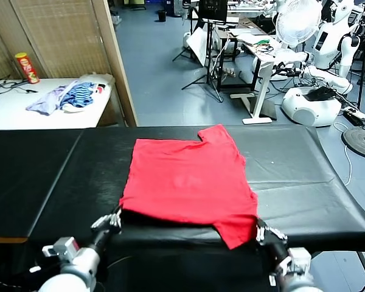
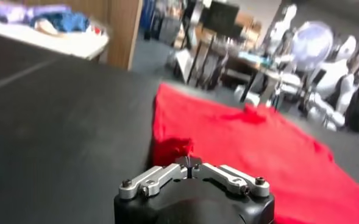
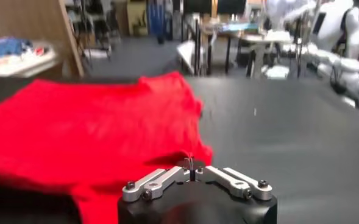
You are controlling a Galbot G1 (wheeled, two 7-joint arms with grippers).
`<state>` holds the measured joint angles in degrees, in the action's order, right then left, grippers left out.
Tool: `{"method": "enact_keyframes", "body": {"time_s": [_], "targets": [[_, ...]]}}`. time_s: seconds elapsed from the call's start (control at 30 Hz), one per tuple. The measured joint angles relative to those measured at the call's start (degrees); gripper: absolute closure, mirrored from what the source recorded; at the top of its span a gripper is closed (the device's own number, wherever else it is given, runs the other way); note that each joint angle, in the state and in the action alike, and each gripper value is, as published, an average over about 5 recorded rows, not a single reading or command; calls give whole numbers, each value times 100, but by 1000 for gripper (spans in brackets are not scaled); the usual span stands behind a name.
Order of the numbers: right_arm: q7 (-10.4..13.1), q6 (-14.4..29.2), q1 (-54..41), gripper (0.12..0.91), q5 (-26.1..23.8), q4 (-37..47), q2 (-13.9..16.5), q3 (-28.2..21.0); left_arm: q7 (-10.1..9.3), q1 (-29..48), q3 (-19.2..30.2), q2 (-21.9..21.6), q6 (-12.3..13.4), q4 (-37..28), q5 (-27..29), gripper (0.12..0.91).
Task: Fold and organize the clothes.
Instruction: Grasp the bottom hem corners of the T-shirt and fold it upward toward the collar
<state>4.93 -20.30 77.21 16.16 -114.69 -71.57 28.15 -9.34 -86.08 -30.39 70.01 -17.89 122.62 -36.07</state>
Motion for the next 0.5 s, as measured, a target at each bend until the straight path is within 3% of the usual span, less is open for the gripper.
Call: {"method": "enact_keyframes", "body": {"time_s": [0.23,0.33,0.5], "targets": [[-295,169,-808,890,-114,950,12,-293,152,741,223,-49,209,-785,619,905],[-405,152,-850,787,-114,1025,44,-294,154,969,311,-36,198,-1117,742,905],[-458,75,-525,508,-201,617,85,-163,143,1146,352,-33,139,-1361,869,864]]}}
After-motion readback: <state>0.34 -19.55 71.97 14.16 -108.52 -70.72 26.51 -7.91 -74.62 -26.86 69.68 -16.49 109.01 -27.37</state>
